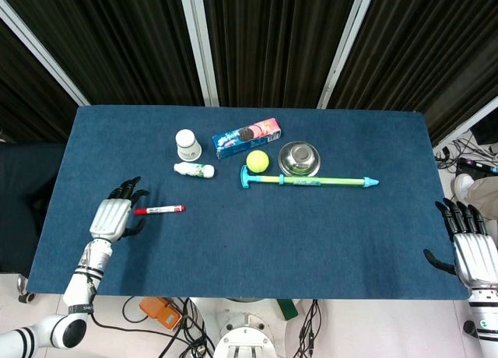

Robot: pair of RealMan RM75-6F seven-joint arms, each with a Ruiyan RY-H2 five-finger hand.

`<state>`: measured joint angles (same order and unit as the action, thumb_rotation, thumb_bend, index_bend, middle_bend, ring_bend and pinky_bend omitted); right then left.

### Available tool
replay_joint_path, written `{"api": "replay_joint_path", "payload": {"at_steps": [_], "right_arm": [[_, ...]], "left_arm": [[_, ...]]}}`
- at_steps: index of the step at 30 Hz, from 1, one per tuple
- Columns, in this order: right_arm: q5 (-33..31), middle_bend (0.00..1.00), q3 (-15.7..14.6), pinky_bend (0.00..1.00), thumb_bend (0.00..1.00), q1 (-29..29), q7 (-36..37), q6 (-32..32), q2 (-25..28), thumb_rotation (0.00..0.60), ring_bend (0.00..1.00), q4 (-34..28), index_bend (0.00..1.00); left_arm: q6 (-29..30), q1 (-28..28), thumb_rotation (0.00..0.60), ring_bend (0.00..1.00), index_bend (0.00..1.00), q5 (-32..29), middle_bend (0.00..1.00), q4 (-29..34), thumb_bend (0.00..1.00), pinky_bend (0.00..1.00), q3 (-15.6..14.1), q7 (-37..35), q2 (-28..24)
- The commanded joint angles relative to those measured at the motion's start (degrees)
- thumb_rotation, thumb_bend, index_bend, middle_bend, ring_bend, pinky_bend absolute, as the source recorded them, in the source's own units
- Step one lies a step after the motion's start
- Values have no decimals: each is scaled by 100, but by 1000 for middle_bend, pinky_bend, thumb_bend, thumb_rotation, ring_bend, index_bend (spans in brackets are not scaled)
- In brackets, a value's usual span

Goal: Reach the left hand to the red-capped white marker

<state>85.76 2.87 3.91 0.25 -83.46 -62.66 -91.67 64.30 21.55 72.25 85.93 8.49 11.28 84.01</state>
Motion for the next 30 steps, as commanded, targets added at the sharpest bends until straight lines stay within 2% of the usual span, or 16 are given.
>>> {"api": "replay_joint_path", "payload": {"at_steps": [1, 12, 18, 30], "right_arm": [[-3, 101, 2, 65, 332, 5, 3, 8, 4, 600, 79, -2, 134], [-17, 101, 5, 65, 332, 17, 2, 32, 12, 600, 79, -7, 134], [-24, 101, 8, 65, 332, 24, 1, 42, 13, 600, 79, -9, 134], [-34, 101, 12, 65, 332, 36, 24, 60, 19, 600, 79, -2, 134]], "left_arm": [[-124, 143, 600, 0, 291, -98, 0, -130, 327, 166, 50, 92, 157], [-413, 442, 600, 0, 324, -366, 0, -471, 325, 166, 81, 190, 523], [-509, 566, 600, 0, 333, -520, 0, -551, 275, 165, 85, 345, 649], [-698, 758, 600, 0, 377, -741, 0, -753, 298, 166, 92, 408, 775]]}}
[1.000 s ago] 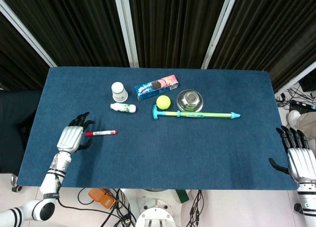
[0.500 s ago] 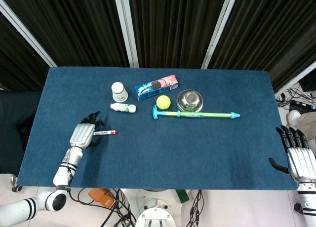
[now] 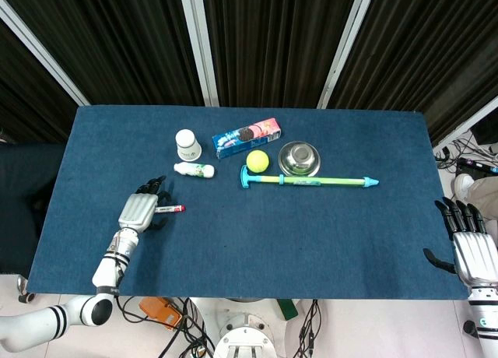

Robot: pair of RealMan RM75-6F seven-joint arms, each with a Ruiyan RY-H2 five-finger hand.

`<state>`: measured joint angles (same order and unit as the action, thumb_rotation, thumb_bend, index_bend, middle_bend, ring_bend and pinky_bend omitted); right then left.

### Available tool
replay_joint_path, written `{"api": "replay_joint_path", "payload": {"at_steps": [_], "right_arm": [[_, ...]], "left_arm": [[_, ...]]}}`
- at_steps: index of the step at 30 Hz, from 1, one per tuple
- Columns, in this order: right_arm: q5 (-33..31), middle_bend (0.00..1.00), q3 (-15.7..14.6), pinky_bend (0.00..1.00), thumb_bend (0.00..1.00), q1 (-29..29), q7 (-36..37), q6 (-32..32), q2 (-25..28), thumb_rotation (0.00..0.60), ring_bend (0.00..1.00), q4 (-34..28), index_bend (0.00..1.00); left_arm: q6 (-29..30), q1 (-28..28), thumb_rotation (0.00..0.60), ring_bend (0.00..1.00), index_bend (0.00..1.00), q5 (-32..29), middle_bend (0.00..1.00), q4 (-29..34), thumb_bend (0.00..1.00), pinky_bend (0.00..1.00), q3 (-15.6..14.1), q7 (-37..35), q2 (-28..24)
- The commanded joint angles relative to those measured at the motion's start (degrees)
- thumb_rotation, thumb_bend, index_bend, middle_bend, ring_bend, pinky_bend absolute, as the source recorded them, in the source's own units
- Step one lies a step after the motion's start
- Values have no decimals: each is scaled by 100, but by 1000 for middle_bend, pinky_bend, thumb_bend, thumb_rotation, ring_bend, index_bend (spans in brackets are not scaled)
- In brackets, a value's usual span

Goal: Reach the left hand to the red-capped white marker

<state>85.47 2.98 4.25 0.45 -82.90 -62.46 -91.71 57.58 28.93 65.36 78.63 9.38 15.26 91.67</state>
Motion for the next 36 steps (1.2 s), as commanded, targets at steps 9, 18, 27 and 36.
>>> {"api": "replay_joint_path", "payload": {"at_steps": [9, 18, 27, 36], "right_arm": [[-12, 101, 3, 65, 333, 9, -4, 14, -5, 600, 79, 5, 134], [-18, 101, 4, 65, 333, 15, -32, 18, -13, 600, 79, 1, 134], [-28, 101, 9, 65, 332, 15, -32, 15, -16, 600, 79, 2, 134], [-19, 101, 7, 65, 333, 10, -8, 2, -13, 600, 79, 5, 134]], "left_arm": [[-108, 113, 600, 0, 409, -186, 0, -103, 340, 166, 6, 36, 7], [-148, 102, 600, 0, 409, -251, 0, -82, 346, 166, -75, -29, -62], [-308, 175, 600, 0, 514, -298, 0, -146, 409, 166, -99, -140, -92], [-253, 189, 600, 0, 536, -273, 0, -66, 464, 166, -116, -140, -221]]}}
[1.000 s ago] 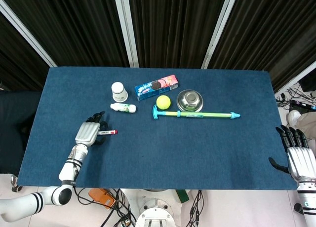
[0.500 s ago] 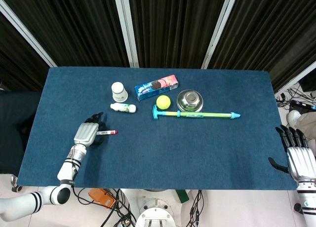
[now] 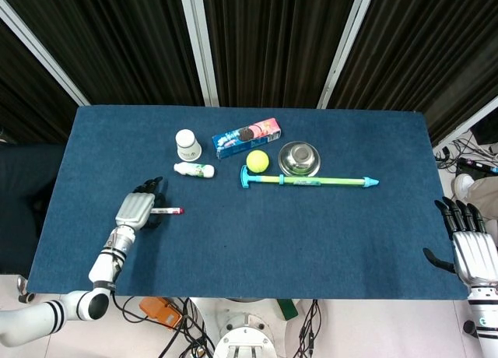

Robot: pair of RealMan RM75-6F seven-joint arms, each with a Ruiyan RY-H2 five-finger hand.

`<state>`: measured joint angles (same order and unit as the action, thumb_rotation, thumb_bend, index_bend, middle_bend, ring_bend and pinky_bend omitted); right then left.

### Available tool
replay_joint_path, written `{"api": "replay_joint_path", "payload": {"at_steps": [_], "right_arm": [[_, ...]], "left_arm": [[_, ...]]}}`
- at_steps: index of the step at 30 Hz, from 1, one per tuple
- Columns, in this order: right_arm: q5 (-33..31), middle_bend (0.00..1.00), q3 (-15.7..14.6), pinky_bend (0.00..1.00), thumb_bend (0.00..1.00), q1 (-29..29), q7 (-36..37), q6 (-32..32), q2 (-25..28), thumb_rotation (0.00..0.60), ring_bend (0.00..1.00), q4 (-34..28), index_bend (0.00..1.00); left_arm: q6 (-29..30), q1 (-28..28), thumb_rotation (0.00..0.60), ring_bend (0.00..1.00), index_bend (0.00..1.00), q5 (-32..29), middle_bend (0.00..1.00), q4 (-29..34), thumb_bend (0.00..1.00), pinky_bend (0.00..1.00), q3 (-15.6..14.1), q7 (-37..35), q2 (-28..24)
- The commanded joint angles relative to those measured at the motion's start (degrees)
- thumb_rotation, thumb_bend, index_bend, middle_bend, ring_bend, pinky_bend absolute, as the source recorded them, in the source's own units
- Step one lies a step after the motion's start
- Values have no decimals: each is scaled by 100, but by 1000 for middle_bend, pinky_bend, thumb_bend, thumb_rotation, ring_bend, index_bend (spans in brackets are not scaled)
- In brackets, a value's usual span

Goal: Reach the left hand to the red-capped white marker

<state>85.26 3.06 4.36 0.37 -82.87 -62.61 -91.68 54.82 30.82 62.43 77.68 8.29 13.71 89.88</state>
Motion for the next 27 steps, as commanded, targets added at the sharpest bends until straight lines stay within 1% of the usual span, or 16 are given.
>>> {"api": "replay_joint_path", "payload": {"at_steps": [1, 4, 7, 11, 14, 18, 21, 24, 27], "right_arm": [[2, 101, -2, 65, 333, -1, 1, -1, 1, 600, 79, 3, 134], [2, 101, 0, 65, 333, -3, 17, -6, 3, 600, 79, -1, 134], [-6, 101, 5, 65, 332, -5, 34, -9, 6, 600, 79, 1, 134], [-14, 101, 6, 65, 333, -10, 52, -11, 11, 600, 79, 1, 134], [-11, 101, 4, 65, 333, -13, 53, -16, 14, 600, 79, 2, 134], [-2, 101, 2, 65, 332, -16, 46, -24, 10, 600, 79, -9, 134], [1, 101, -3, 65, 332, -17, 38, -21, 12, 600, 79, -14, 134], [-13, 101, 2, 65, 333, -21, 66, -22, 19, 600, 79, -17, 134], [-25, 101, 5, 65, 332, -29, 103, -26, 27, 600, 79, -16, 134]], "left_arm": [[31, -1, 600, 0, 536, 23, 0, 47, 475, 166, -10, 23, -70], [47, -1, 600, 0, 540, 4, 0, 159, 501, 165, 18, 5, -187], [126, -4, 600, 0, 544, 48, 0, 402, 507, 165, 99, -90, -374], [170, 13, 600, 0, 544, 184, 0, 1003, 506, 166, 293, -409, -850], [109, 15, 600, 0, 544, 314, 0, 1653, 506, 166, 532, -947, -1396], [-79, -26, 600, 0, 544, 584, 0, 2494, 502, 166, 903, -2087, -2230], [-249, -48, 600, 0, 544, 783, 0, 2871, 500, 165, 1125, -2888, -2773], [-327, -63, 600, 0, 544, 959, 0, 3068, 499, 166, 1311, -3520, -3213], [-288, -134, 600, 0, 544, 1160, 0, 3224, 498, 166, 1421, -4092, -3549]]}}
